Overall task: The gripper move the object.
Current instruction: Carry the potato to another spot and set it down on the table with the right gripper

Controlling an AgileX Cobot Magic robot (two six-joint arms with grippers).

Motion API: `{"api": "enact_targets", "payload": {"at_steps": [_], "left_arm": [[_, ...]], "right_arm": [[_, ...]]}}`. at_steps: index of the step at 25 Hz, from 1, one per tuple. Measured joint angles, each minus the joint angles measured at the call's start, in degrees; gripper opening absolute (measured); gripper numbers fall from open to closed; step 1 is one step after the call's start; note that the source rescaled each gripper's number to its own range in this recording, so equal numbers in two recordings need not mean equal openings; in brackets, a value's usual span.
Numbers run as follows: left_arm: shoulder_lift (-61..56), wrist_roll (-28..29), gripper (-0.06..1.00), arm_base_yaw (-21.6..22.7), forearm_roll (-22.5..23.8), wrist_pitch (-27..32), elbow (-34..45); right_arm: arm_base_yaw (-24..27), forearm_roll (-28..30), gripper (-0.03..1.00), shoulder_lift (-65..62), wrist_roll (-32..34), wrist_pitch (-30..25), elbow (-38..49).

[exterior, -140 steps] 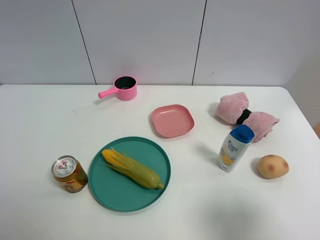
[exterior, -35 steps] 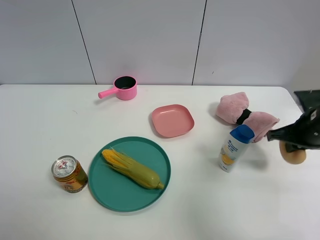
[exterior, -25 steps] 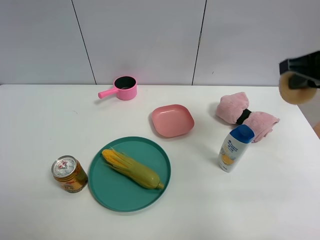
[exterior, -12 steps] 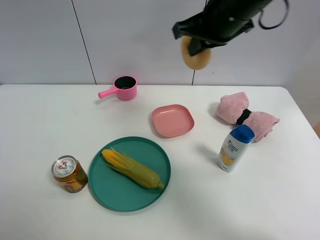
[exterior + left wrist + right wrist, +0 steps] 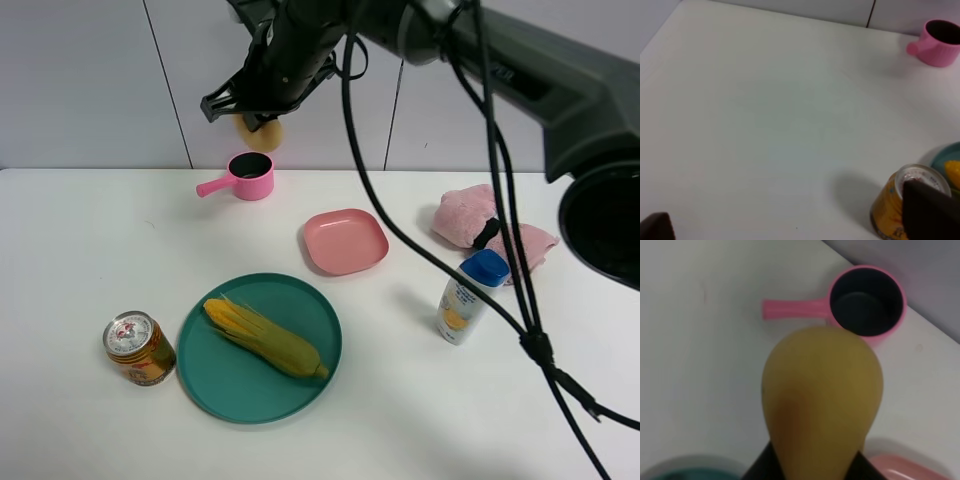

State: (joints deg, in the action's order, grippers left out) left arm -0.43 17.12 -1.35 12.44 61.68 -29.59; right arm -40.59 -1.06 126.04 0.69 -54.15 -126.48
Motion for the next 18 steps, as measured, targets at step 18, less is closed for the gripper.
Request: {"api": "enact_targets", "payload": {"at_steps": [18], "left_arm": [[0.0,0.0,1.0,0.0,0.0,0.0,0.0]], "right_arm": [[-2.9,-7.5,0.0,14.6,-8.8,6.4,-2.1]]}}
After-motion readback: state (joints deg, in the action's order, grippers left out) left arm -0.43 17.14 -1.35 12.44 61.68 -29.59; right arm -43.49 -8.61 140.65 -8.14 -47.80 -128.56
